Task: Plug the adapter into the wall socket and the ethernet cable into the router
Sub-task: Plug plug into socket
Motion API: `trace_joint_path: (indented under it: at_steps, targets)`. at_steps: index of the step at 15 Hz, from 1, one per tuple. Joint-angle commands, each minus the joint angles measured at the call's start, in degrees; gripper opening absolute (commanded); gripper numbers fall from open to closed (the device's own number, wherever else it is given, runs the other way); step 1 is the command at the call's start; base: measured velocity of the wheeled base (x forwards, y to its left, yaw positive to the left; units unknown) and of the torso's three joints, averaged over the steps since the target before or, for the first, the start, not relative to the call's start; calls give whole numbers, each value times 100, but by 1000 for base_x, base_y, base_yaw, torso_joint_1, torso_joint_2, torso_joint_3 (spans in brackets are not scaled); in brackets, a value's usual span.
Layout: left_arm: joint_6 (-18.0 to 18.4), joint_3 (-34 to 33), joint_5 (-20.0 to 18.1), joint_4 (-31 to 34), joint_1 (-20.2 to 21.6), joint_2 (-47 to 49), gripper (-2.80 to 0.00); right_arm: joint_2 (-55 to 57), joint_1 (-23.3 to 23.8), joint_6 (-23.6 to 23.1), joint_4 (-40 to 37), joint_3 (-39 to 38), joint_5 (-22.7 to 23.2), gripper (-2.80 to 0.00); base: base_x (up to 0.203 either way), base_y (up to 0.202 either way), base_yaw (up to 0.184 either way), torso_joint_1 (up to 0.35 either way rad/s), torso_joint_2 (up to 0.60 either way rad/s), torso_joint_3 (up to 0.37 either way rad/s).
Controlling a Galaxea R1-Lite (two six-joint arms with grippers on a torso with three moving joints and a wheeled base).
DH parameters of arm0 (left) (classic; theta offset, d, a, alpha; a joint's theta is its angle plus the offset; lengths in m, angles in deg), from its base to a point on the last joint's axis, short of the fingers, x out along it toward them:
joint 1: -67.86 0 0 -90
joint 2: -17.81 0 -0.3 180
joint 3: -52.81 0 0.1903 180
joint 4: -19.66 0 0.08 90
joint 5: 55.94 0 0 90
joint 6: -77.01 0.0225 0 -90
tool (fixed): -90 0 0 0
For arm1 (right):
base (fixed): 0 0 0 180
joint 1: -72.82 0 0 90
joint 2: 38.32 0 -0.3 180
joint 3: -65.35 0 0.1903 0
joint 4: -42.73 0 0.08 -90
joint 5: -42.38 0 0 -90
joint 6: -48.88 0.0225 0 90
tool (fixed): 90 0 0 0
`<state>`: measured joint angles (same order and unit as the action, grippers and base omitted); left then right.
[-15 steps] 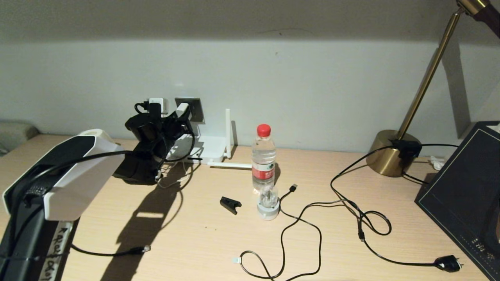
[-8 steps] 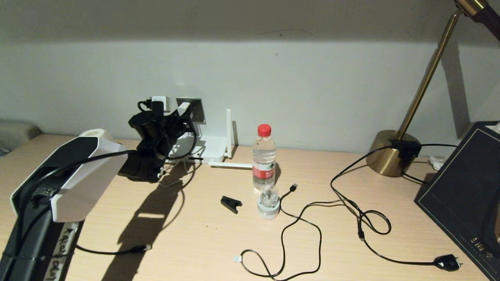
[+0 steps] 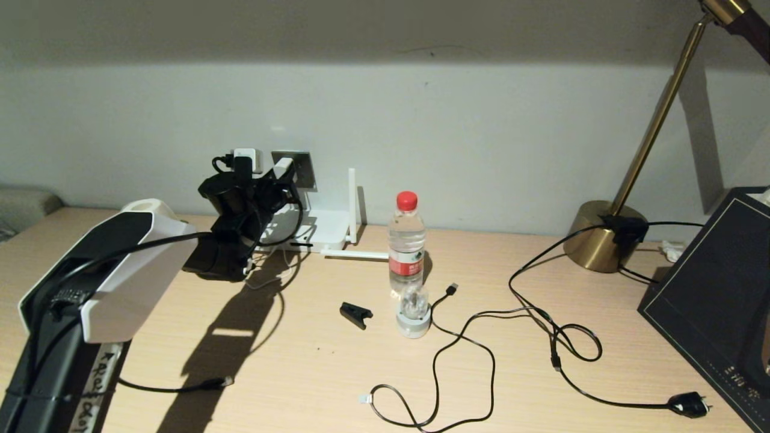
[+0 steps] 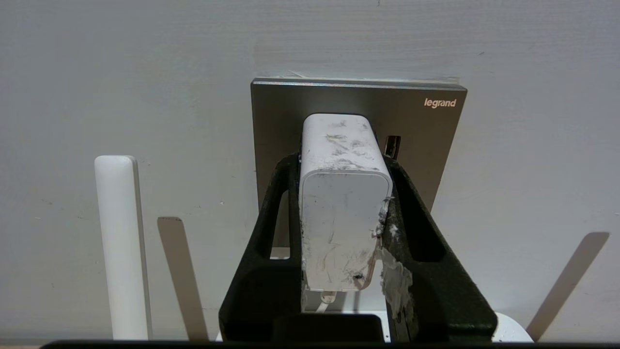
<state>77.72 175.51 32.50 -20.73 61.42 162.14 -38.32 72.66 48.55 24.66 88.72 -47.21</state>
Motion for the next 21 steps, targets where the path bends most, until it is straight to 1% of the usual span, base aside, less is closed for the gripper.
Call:
trace_joint_path:
  at_steps: [1, 6, 10, 21]
  targets:
    - [0, 6, -2, -32, -7, 60, -280, 9, -2, -2, 7, -202, 2, -280, 0, 0, 0, 0, 0, 0]
    - [0, 6, 37, -32, -7, 189, -280, 9, -2, -2, 16, -202, 2, -280, 0, 0, 0, 0, 0, 0]
    - [0, 276, 77, -32, -7, 358, -280, 9, -2, -2, 7, -202, 2, -280, 0, 0, 0, 0, 0, 0]
    - [0, 244, 95, -92, -16, 257, -280, 9, -2, -2, 7, -202, 2, -280, 0, 0, 0, 0, 0, 0]
